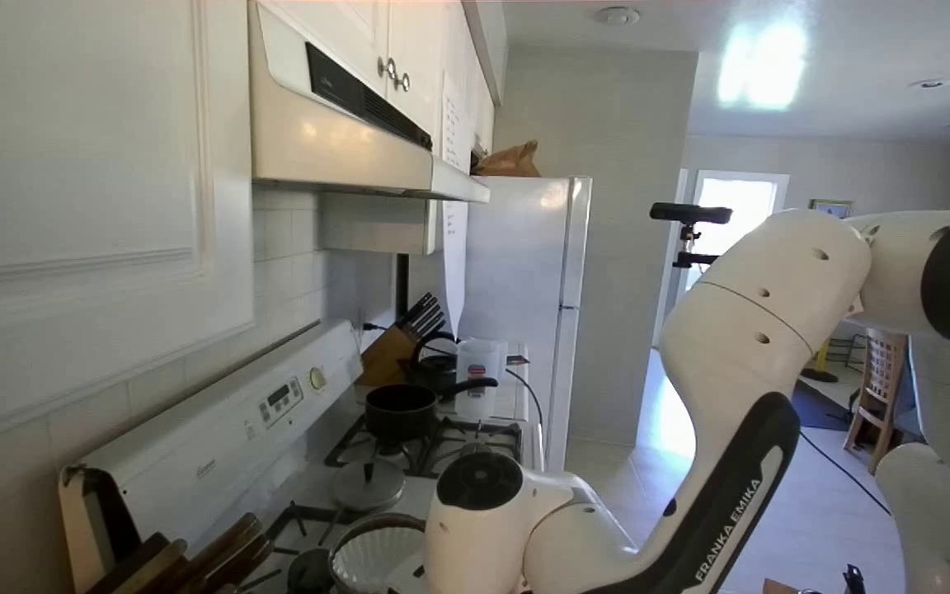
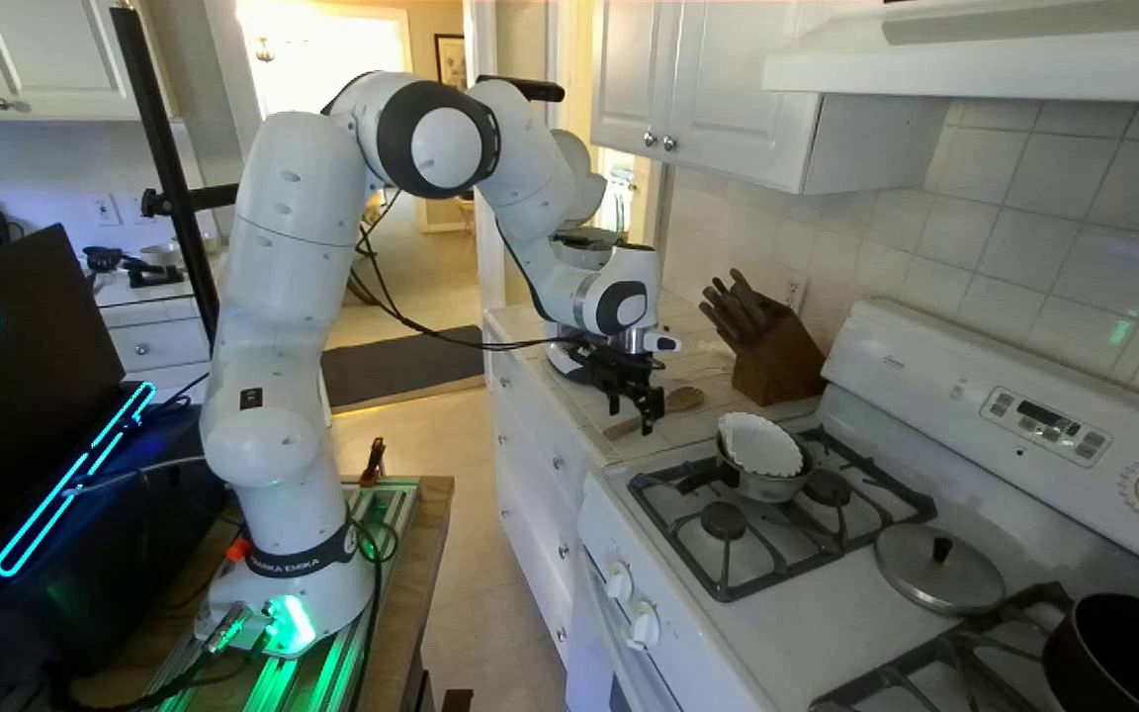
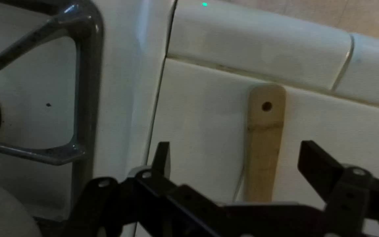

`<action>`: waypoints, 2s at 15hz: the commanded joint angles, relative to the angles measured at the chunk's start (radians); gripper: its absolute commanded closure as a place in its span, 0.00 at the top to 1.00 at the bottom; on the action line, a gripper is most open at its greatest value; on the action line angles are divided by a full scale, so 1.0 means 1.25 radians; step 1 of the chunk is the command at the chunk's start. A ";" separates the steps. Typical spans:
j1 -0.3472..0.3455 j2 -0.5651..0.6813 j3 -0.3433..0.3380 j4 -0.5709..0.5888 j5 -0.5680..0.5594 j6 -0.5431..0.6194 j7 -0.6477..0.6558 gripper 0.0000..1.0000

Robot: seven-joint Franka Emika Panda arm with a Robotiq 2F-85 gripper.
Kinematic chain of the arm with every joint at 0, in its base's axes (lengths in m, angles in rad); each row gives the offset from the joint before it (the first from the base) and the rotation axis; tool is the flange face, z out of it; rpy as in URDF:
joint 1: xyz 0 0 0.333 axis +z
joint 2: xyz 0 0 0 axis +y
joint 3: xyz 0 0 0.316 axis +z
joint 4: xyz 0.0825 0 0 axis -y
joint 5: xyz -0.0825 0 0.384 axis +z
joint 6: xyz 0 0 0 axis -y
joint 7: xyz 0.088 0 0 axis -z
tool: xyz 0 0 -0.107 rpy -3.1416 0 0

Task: Use the spoon to stir the contents of the pan

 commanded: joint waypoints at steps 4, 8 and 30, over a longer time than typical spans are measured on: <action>-0.021 -0.011 0.038 -0.022 0.023 -0.036 -0.037 1.00; -0.025 0.007 0.045 -0.015 0.030 -0.035 -0.041 1.00; -0.025 0.030 0.052 0.013 0.041 0.028 -0.031 0.08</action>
